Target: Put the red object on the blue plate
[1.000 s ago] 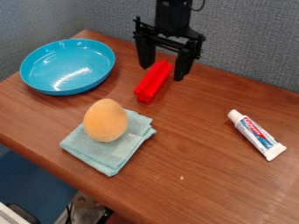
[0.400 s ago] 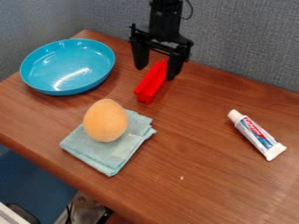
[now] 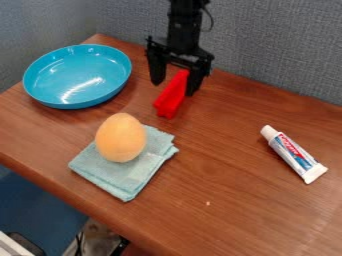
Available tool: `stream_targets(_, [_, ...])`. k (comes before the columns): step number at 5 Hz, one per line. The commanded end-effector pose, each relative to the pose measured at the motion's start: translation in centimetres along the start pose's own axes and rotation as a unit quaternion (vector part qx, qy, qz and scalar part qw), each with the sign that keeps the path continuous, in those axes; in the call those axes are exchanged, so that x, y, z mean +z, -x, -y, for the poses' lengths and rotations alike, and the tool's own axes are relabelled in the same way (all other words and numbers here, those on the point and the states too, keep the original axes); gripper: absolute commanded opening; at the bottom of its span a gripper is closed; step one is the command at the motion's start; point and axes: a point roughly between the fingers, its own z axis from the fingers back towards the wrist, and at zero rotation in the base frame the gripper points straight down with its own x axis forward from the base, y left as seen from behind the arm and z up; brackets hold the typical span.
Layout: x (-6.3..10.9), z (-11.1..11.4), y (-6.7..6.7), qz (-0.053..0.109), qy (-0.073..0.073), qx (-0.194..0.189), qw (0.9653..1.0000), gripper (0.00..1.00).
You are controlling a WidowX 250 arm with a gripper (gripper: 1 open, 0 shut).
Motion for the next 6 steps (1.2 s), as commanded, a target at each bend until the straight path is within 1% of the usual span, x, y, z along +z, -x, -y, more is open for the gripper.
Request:
stream_targets(1, [0.8,-0.7,-1.2,0.019,-0.012,0.007,0.9997,1.00])
stream_targets(2, [-0.4,-0.8,-2.0,0.009,-0.008,0.013,0.9998,1.00])
stream_targets(3, [-1.3,-0.6,-2.7,0.003,-0.006,0.014,0.9999,1.00])
stream_targets(4, [-1.7,-0.5,-2.7,0.005,0.001,0.015,0.9999,0.00])
stream_targets(6, [-1.2,-0.1,-2.2,0.016,0.008,0.004,0.9998,0.00])
